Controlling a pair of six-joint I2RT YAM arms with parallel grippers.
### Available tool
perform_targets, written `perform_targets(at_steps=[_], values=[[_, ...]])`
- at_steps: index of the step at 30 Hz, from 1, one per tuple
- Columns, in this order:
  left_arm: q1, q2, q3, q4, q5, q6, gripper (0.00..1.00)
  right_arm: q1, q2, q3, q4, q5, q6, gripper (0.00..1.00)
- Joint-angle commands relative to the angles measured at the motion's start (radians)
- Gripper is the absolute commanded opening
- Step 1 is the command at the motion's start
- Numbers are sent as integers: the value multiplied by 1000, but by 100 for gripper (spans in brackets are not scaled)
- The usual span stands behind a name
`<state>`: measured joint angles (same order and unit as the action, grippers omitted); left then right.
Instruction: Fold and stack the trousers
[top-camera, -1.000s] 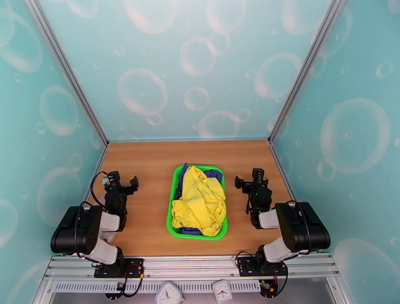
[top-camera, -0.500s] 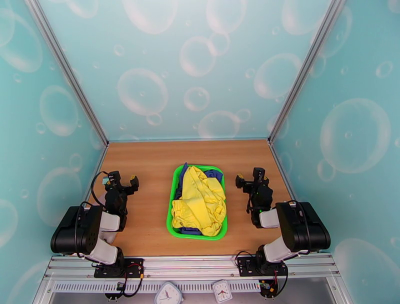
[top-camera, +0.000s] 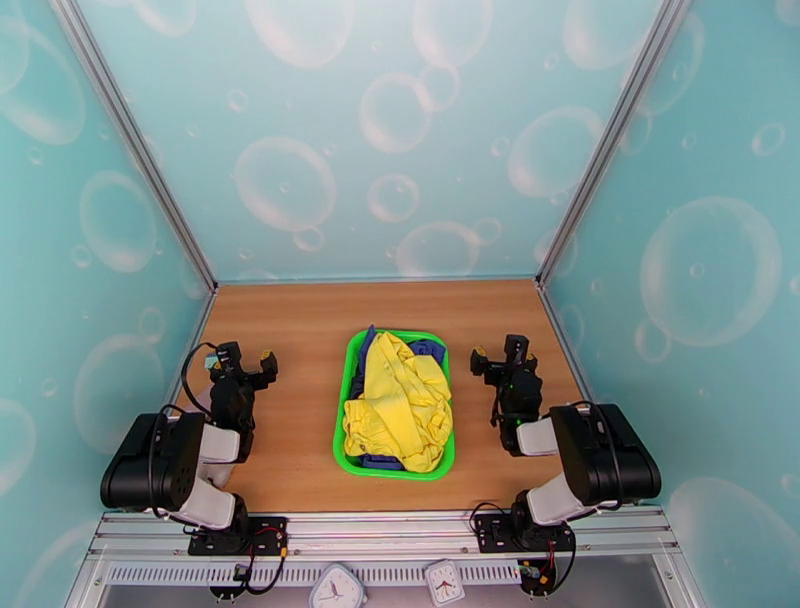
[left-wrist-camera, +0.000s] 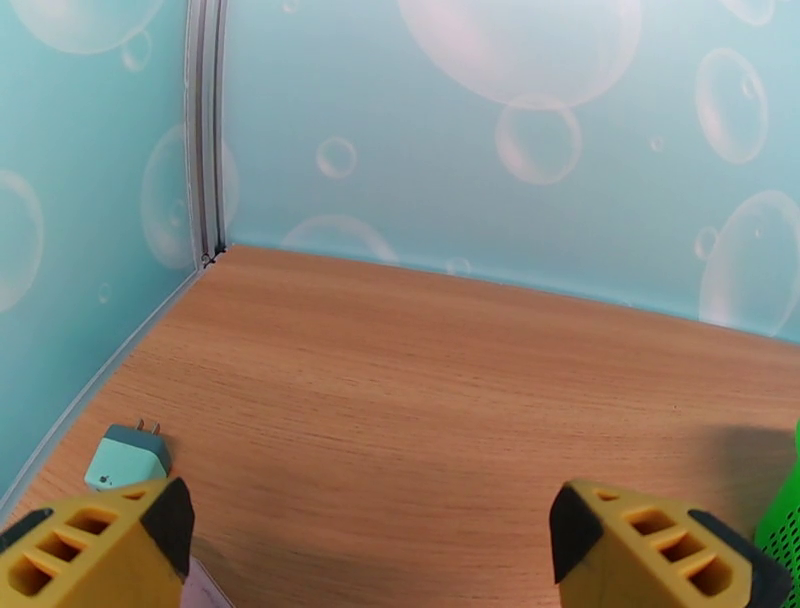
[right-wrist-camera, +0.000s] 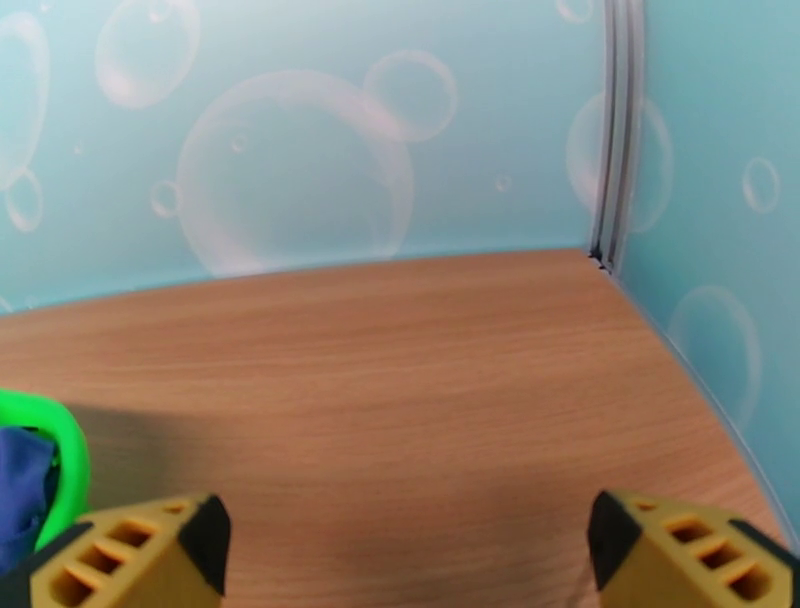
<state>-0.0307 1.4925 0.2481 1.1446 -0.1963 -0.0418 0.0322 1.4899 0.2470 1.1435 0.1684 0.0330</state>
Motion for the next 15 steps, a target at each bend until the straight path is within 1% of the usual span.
perform_targets(at_steps=[1, 2, 3, 4, 5, 6, 7, 9, 10, 12, 13, 15], values=[[-103, -149, 76, -170, -187, 62, 99, 56, -161, -24, -60, 267, 5, 99], [-150, -187, 96, -228, -240, 69, 99, 87, -218, -21, -117, 342, 22, 99], [-209, -230, 137, -326, -286, 70, 99, 113, -292, 14, -265, 367, 56, 99], [-271, -264, 193, -454, -335, 55, 99, 125, -359, 78, -451, 342, 100, 99], [-326, -286, 248, -574, -349, 37, 99, 135, -392, 138, -596, 318, 139, 99], [-392, -305, 312, -707, -342, 1, 99, 153, -418, 206, -736, 298, 175, 99], [-460, -315, 374, -835, -318, -54, 99, 171, -434, 259, -836, 263, 205, 99], [-576, -314, 474, -1010, -213, -147, 99, 192, -449, 325, -975, 148, 273, 99], [-644, -305, 518, -1073, -168, -176, 99, 202, -461, 332, -1014, 84, 309, 99], [-781, -275, 589, -1146, -138, -180, 99, 223, -506, 298, -1033, 9, 351, 99], [-846, -253, 632, -1193, -143, -180, 100, 229, -548, 252, -1006, -18, 364, 99], [-931, -199, 707, -1280, -139, -186, 99, 232, -635, 147, -919, -39, 373, 99]])
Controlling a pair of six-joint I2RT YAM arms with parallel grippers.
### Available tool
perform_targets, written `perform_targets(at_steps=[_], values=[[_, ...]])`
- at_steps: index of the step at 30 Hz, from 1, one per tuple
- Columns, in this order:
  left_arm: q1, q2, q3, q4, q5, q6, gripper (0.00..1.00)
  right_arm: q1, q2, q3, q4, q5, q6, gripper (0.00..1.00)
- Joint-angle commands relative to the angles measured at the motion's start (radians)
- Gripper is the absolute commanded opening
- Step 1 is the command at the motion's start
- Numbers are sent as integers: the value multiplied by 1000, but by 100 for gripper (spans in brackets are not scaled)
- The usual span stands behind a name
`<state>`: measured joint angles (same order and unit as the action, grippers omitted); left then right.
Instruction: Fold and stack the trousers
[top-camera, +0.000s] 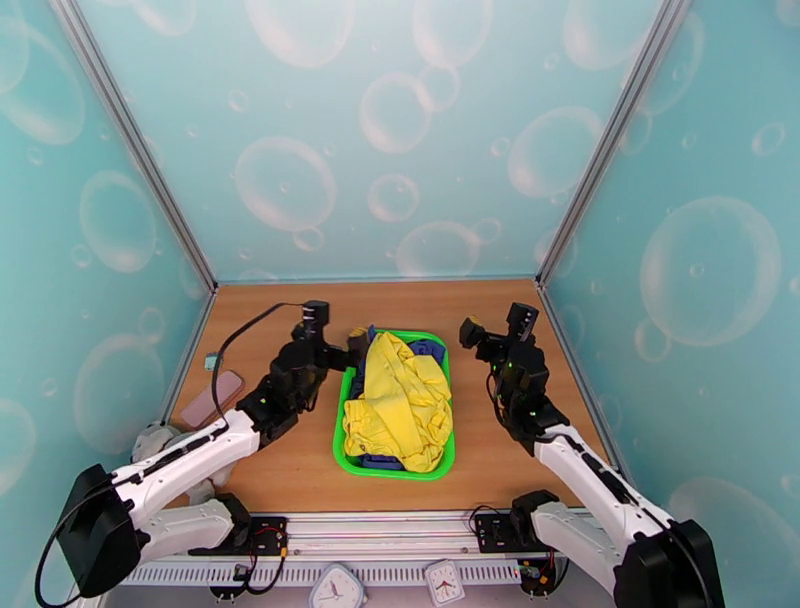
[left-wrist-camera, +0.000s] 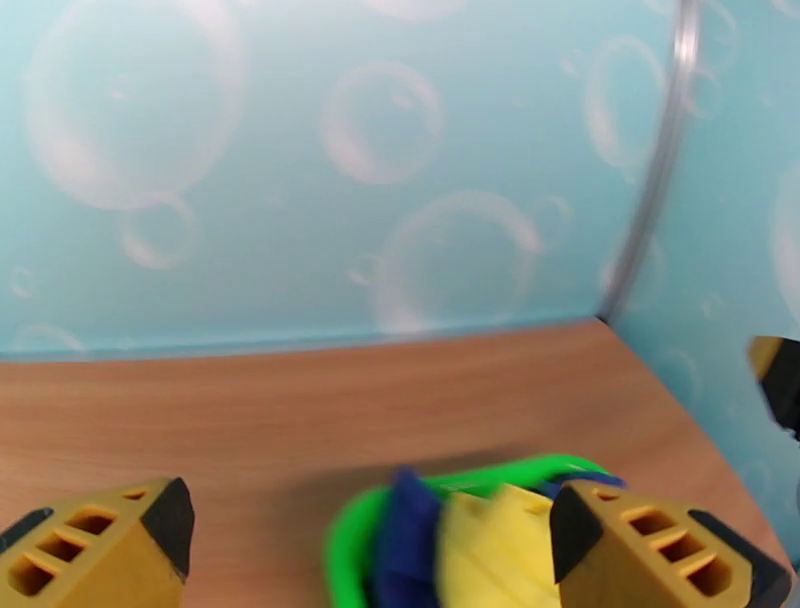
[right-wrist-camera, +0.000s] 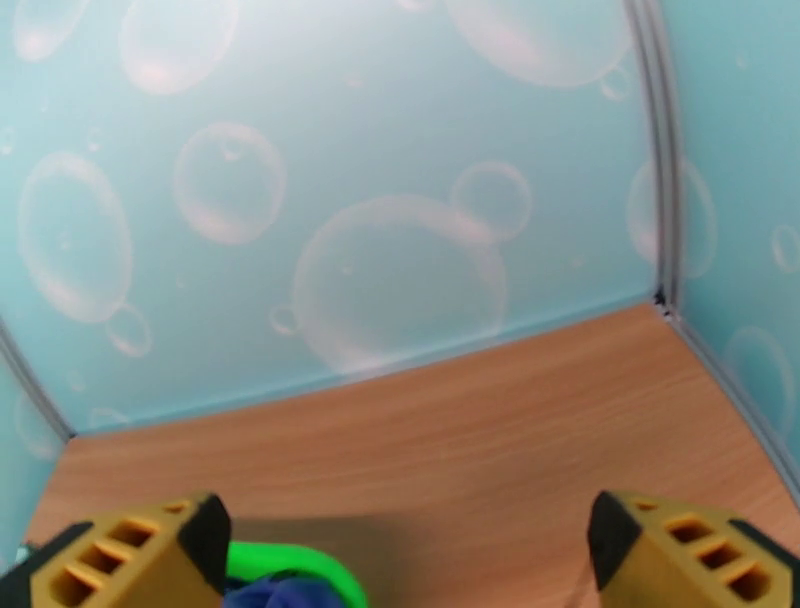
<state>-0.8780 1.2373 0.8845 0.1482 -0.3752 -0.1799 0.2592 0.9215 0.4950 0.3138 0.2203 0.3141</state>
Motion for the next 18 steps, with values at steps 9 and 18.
perform_targets(at_steps=[9, 18], values=[[-266, 351, 374, -714, -84, -176, 99, -18, -203, -213, -20, -126, 89, 99], [-263, 469, 421, -765, -63, -174, 96, -54, -194, -216, -15, -195, 104, 99]])
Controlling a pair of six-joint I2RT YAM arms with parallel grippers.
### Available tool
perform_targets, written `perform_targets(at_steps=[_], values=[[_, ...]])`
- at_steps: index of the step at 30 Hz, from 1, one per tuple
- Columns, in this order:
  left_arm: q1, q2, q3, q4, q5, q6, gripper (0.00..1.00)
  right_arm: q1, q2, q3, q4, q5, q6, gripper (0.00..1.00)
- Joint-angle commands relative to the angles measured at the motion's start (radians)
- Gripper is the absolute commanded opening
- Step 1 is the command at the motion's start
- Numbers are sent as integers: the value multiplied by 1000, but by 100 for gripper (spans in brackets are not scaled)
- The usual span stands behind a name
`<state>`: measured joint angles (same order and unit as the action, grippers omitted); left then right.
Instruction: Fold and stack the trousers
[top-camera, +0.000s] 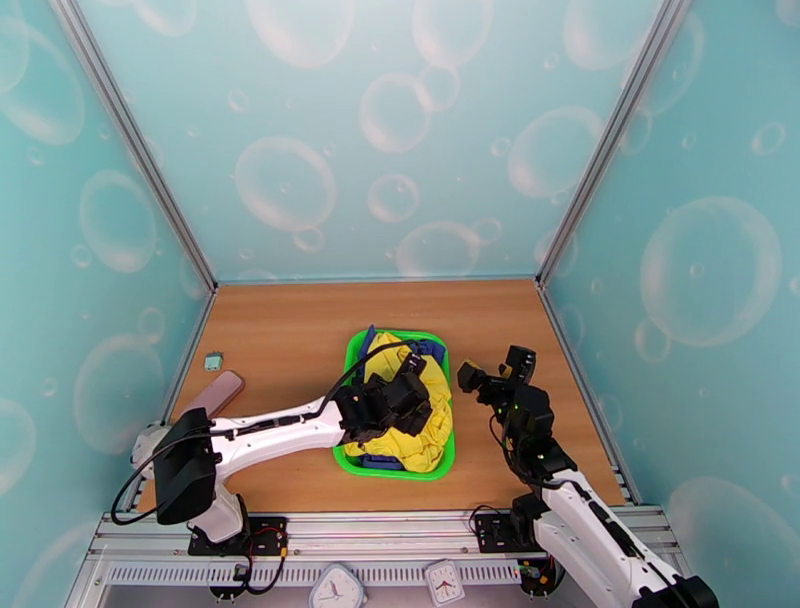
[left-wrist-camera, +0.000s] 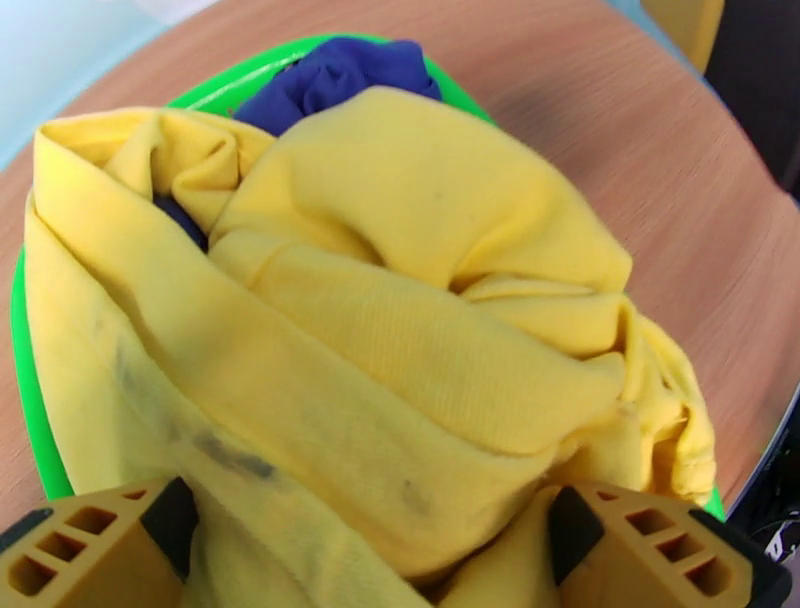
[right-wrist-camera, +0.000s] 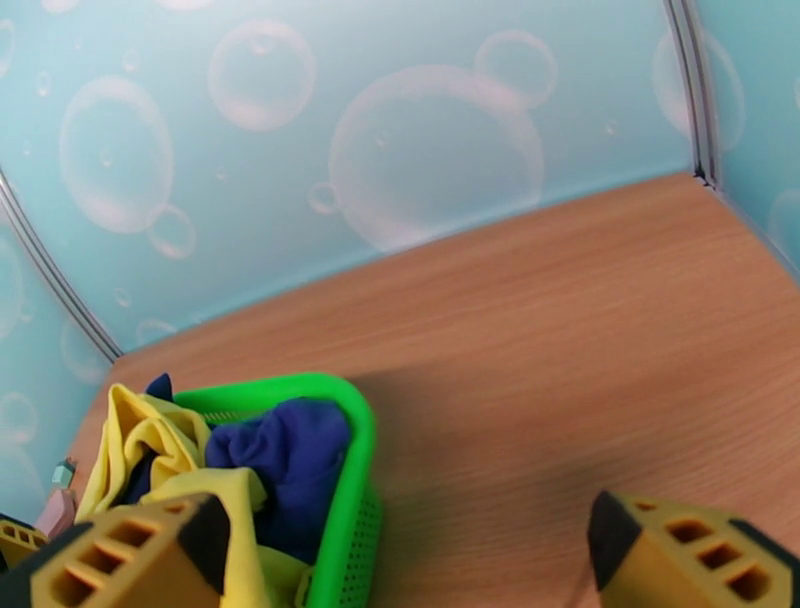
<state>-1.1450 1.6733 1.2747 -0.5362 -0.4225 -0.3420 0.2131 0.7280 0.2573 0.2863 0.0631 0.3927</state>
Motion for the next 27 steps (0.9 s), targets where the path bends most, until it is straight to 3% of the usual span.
perform_targets(at_steps=[1, 6, 9, 11, 15, 22, 27], values=[[7, 43, 34, -87, -18, -13, 91, -9, -1, 22, 12, -40, 26, 99], [23, 40, 23, -76, 45, -8, 48, -12, -2, 23, 7, -37, 19, 99], [31, 2, 14, -43, 86, 4, 14, -14, -5, 22, 8, -36, 17, 99], [42, -41, 12, -14, 119, 18, 0, -14, -2, 20, 10, -36, 17, 99], [84, -129, 38, 27, 159, 53, 0, -14, -2, 20, 12, -40, 14, 99], [259, -277, 144, 136, 213, 98, 0, -14, -9, 16, 14, -40, 11, 99], [324, -350, 277, 191, 71, 127, 0, -13, -9, 16, 16, -44, 7, 99]])
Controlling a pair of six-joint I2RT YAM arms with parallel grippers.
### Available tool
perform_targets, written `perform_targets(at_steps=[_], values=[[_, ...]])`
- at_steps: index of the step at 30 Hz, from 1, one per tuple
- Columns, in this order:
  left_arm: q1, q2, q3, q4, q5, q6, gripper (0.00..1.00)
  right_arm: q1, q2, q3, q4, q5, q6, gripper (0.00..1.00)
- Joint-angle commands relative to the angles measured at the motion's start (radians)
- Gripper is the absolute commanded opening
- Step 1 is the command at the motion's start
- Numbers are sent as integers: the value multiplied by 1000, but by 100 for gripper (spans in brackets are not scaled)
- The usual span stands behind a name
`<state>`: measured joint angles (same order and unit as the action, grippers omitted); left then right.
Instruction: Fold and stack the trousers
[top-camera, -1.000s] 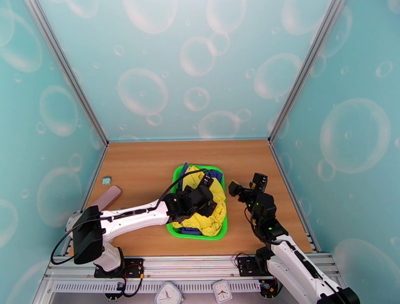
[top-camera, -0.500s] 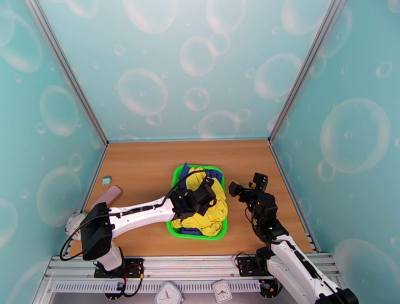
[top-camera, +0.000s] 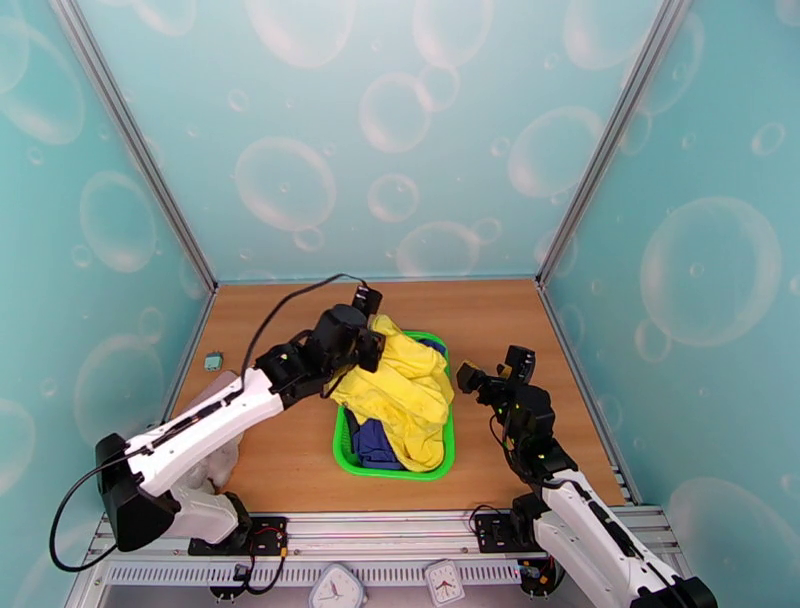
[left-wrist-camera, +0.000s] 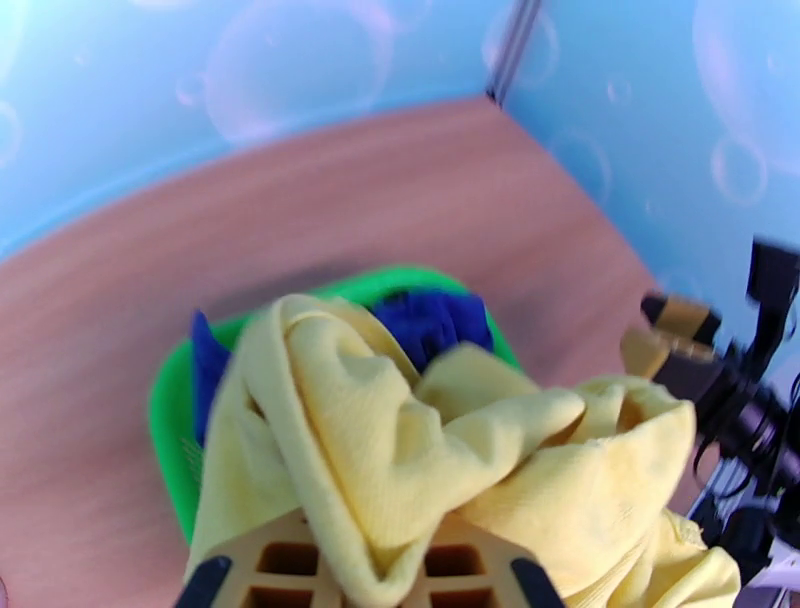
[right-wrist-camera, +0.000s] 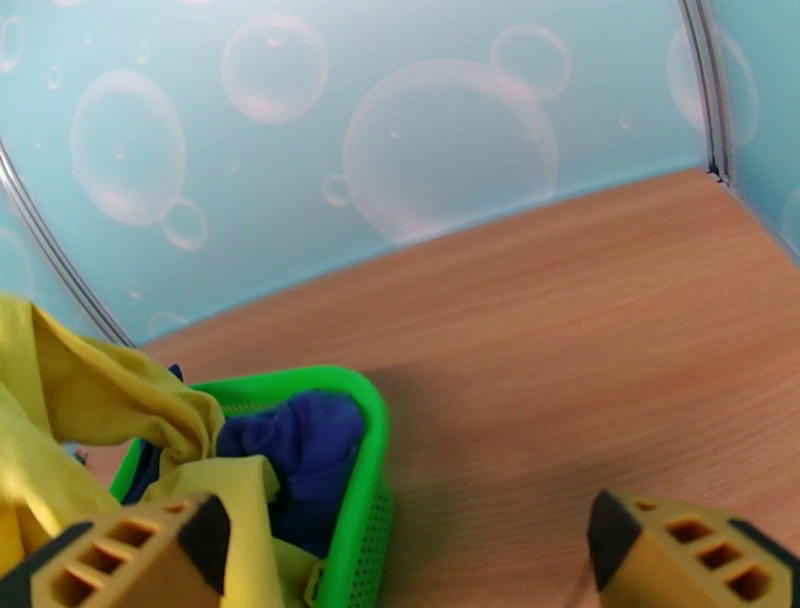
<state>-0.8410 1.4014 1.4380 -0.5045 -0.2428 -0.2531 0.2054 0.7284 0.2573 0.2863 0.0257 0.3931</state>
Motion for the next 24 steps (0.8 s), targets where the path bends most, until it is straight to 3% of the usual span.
perform_targets(at_steps=[1, 6, 13, 19, 24], values=[[27, -88, 144, 162, -172, 53, 0, -6, -9, 15, 18, -8, 6, 99], [98, -158, 202, 231, -337, 116, 0, -2, -8, 13, 27, -14, 2, 99], [260, -233, 152, 323, -365, 138, 0, 76, 16, 29, 34, 34, -55, 99], [399, -261, 2, 345, -236, 76, 0, 222, 77, 73, 35, 103, -156, 99], [427, -271, -205, 400, -121, 40, 0, 382, 64, 107, 35, 125, -271, 99]])
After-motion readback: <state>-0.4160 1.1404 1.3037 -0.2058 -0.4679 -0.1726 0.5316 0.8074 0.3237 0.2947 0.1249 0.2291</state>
